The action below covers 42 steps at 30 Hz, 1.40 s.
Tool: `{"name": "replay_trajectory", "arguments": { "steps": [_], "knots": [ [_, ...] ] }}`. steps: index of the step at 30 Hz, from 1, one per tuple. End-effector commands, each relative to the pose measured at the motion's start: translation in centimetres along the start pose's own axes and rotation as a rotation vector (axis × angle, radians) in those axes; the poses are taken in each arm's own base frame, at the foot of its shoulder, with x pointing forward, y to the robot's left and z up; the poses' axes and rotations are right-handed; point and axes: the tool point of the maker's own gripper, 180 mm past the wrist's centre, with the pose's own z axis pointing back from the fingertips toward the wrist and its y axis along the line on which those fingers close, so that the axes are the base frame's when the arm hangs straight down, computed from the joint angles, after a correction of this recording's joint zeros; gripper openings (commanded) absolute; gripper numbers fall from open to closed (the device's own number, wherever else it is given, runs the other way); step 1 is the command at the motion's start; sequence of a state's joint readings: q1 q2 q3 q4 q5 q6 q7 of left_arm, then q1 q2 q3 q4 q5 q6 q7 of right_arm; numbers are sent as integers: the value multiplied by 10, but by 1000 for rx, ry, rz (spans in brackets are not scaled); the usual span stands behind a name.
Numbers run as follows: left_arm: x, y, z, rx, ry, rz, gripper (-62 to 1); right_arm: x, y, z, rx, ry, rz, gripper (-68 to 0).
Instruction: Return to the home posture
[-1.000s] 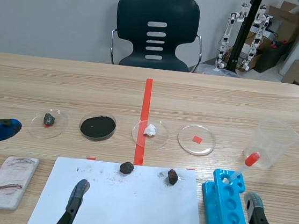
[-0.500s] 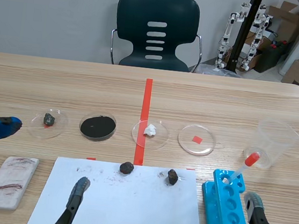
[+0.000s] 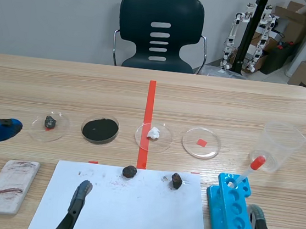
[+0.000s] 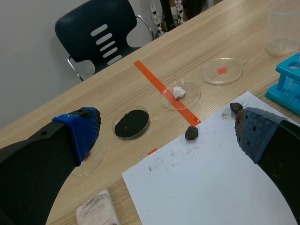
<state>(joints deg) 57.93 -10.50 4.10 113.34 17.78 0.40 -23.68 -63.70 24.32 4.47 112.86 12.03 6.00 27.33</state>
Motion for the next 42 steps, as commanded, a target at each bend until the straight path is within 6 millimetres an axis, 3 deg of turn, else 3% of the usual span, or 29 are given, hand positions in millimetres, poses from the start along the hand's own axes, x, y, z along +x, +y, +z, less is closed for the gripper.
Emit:
{"name": "replay_trajectory", "arguments": {
  "steps": [1,9,20,42],
  "knots": [
    [6,1,-1,9,-25,9,-7,8,-6,-8,1,-22,25,4],
    [7,2,-2,10,-31,6,-7,-17,-16,-18,-21,134,45,4],
    [17,-1,-12,4,-80,21,-7,-42,-18,-14,-25,277,45,4],
    [16,-1,-12,2,-76,21,-7,-50,-18,-11,-26,324,44,4]
  ]
}}
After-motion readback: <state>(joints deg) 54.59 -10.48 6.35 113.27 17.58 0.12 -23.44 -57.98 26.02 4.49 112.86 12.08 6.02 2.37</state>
